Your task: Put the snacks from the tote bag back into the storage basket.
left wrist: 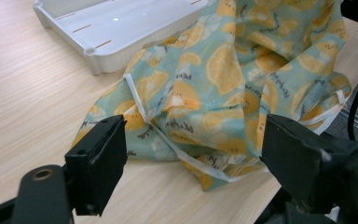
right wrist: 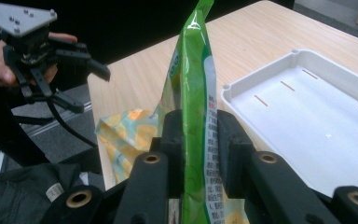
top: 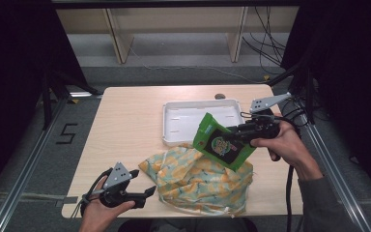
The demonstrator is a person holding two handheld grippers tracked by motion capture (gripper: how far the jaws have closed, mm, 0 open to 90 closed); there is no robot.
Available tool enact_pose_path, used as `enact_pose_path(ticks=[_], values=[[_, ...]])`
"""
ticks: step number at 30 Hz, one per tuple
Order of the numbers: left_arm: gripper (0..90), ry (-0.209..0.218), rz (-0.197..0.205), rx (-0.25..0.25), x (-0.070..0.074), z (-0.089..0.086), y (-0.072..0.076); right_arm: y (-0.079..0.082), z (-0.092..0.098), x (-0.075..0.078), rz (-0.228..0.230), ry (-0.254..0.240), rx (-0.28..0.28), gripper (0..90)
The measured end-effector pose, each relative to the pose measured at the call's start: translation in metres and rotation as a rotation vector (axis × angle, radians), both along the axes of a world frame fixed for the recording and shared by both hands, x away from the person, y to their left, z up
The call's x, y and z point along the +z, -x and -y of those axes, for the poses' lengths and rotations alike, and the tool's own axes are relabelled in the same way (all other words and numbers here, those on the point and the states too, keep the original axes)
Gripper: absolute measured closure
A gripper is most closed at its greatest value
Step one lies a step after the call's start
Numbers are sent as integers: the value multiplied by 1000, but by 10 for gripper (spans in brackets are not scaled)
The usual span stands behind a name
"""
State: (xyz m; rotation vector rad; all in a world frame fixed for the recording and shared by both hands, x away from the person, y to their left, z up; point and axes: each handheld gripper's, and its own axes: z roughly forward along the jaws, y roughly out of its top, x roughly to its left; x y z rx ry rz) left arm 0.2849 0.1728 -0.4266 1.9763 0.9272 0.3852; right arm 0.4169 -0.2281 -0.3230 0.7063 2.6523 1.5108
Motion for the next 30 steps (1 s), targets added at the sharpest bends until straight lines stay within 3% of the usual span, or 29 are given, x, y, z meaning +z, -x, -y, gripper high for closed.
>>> enact_pose_path(ticks=[2,3,7,8,9,12,13,14,15,16,19,21,22,23,24,25,26,27,28,29,30], values=[[217,-18,-3,-9,0,-2,1,-3,1,1,7,-1,-16,757],[217,-6,-4,7,-1,-1,2,-5,1,2,-2,3,-17,757],[217,-7,-8,-3,-3,-3,2,-15,2,3,-8,16,-42,757],[217,-21,-6,-2,-4,-5,2,-17,1,2,-8,2,-43,758],[217,-5,-10,7,-5,-4,2,-18,1,3,-25,14,-56,758],[217,-10,-15,11,-7,-8,0,-25,-1,2,-32,3,-78,760],[217,-26,-11,3,-7,-10,0,-28,1,3,-38,21,-80,760],[217,-20,-12,26,-8,-9,0,-30,0,2,-31,13,-86,760],[217,-19,-5,18,-10,-11,-2,-31,0,3,-53,24,-100,760],[217,-40,-18,22,-10,-13,-1,-34,0,2,-37,10,-108,760],[217,-42,-26,33,-13,-15,-2,-41,1,2,-37,28,-129,760],[217,-41,-18,33,-14,-15,-2,-46,1,2,-49,19,-156,759],[217,-55,-15,22,-15,-17,-2,-50,2,1,-38,33,-162,760],[217,-65,-15,29,-15,-18,-1,-52,1,-1,-44,18,-183,760],[217,-58,-4,37,-15,-18,-1,-57,3,-1,-37,33,-179,760],[217,-39,6,57,-16,-18,-1,-59,3,-1,-60,26,-197,759],[217,-25,-2,58,-16,-19,-1,-63,4,-3,-37,30,-214,759],[215,-14,-11,55,-16,-20,-1,-64,4,-2,-76,31,-236,759],[209,2,-19,51,-16,-21,-1,-68,5,-3,-59,28,-245,759],[206,1,-22,48,-16,-21,0,-71,5,-3,-81,26,-264,759],[206,-19,-9,47,-16,-20,2,-75,5,-5,-59,24,-268,759]])
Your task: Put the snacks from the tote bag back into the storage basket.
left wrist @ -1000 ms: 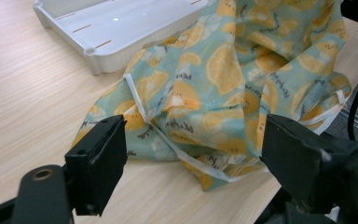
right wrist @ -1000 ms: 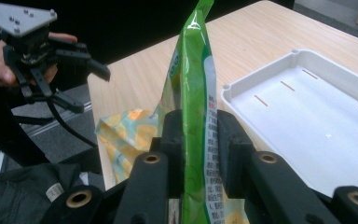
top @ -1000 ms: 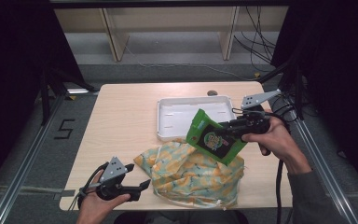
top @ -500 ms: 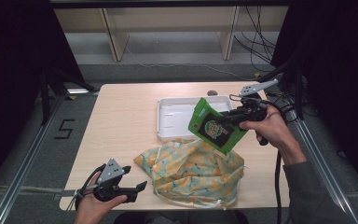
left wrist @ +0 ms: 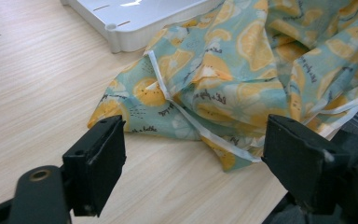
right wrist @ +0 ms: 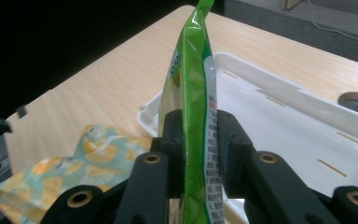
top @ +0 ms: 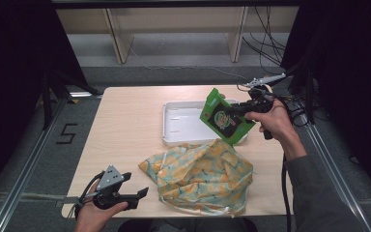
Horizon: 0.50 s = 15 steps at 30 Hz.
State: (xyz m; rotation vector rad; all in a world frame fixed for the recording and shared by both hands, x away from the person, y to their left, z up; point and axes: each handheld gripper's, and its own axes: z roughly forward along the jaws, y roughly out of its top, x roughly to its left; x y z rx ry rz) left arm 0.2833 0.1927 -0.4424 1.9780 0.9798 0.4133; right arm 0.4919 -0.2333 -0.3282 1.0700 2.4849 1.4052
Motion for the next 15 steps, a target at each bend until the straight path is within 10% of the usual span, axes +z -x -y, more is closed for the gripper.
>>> enact_pose_path(ticks=[15], values=[[196,-9,26,-40,0,0,2,-49,-4,-16,-39,-13,-156,759]])
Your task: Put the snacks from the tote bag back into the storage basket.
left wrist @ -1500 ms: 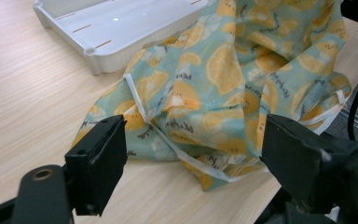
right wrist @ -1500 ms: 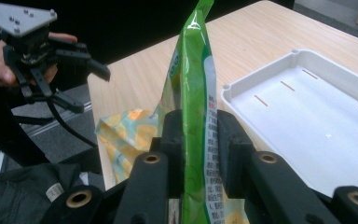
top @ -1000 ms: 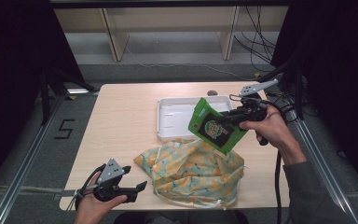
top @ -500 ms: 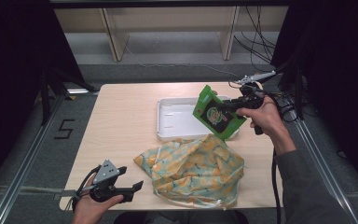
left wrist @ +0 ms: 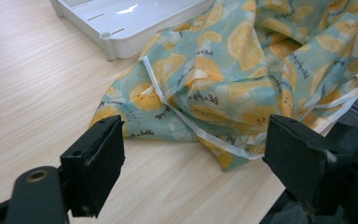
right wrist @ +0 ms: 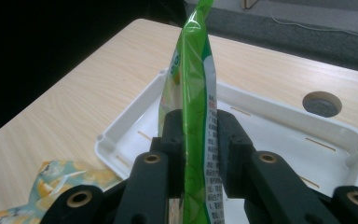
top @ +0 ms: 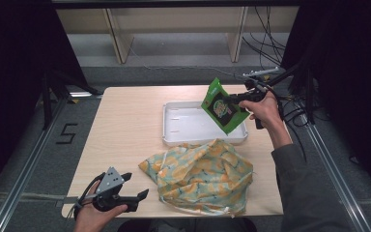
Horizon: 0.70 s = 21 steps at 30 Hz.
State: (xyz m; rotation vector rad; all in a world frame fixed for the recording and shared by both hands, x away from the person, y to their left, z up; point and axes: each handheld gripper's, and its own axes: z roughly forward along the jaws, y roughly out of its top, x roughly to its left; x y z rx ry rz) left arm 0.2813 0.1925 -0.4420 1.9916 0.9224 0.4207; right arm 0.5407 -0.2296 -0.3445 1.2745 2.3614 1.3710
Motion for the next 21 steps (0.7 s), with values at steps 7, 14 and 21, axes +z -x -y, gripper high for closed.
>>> enact_pose_path(ticks=[7,14,21], values=[[197,-5,7,8,0,2,0,-20,-1,-17,-4,9,-61,758],[197,-22,10,-7,-1,6,0,-39,1,-28,-35,12,-134,758],[197,-41,18,-23,1,6,0,-52,3,-38,-10,3,-180,758]])
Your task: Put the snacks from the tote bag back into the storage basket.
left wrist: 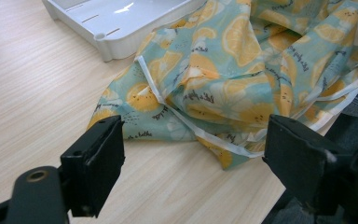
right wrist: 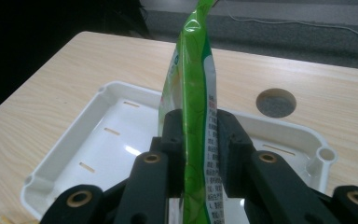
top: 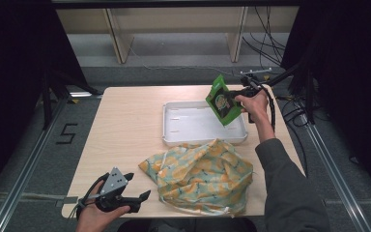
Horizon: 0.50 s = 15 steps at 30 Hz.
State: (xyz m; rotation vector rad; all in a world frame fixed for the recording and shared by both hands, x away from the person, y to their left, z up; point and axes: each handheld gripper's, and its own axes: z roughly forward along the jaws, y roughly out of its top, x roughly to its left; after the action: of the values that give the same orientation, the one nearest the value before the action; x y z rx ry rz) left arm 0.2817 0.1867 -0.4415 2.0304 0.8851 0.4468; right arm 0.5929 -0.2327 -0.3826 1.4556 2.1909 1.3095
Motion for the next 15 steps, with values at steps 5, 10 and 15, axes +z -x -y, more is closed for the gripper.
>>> enact_pose_path(ticks=[5,10,15], values=[[197,13,-5,10,-2,3,0,-6,2,-6,-34,-5,-51,758],[198,-1,-9,1,0,1,0,-13,4,-13,-23,-1,-74,758],[198,1,-12,-1,-2,2,-1,-16,4,-18,-55,-4,-95,758]])
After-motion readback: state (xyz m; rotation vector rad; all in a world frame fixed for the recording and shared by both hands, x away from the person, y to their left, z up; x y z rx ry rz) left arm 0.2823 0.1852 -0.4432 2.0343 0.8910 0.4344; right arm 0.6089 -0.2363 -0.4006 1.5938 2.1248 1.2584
